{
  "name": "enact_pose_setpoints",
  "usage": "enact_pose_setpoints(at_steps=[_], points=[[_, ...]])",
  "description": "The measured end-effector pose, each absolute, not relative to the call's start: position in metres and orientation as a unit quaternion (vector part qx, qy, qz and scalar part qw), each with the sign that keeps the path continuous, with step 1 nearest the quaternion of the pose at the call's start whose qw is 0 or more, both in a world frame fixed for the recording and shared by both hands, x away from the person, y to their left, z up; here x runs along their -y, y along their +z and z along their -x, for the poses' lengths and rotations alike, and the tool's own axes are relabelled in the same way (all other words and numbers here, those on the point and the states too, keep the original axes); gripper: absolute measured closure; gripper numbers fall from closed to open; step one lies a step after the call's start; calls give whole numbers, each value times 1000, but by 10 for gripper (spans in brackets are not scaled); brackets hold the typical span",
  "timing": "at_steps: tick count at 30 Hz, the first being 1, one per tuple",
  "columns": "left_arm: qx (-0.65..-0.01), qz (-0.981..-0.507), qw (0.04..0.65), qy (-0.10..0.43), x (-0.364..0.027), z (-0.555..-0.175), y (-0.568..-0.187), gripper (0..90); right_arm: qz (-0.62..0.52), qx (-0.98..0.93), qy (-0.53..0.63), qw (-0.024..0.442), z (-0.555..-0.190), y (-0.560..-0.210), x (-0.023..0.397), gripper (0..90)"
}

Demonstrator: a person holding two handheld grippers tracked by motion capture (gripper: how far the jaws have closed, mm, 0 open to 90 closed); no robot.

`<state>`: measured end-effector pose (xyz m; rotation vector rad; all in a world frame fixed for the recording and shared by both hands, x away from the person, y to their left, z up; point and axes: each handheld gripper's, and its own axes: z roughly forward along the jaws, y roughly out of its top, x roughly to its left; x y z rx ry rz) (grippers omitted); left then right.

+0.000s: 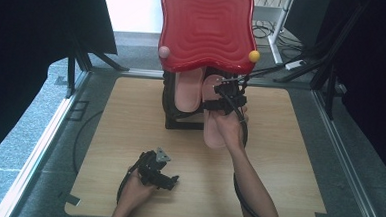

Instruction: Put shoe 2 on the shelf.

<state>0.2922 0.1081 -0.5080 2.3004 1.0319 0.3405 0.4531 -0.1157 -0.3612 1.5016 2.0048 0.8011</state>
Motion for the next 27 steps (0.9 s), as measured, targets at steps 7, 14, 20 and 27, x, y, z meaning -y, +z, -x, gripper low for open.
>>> enact_pose_setpoints(at_steps=[7, 14, 20, 27], points=[[-386, -866, 293, 126, -108, -293, -509, 0, -560, -729, 296, 259, -462, -355, 116, 125], [-387, -866, 292, 125, -107, -293, -510, 0, -555, -731, 298, 265, -463, -356, 114, 94], [-387, -866, 292, 125, -107, -293, -510, 0, -541, -736, 313, 259, -458, -355, 117, 58], [-387, -866, 291, 127, -107, -292, -510, 0, -522, -743, 324, 267, -449, -349, 119, 56]])
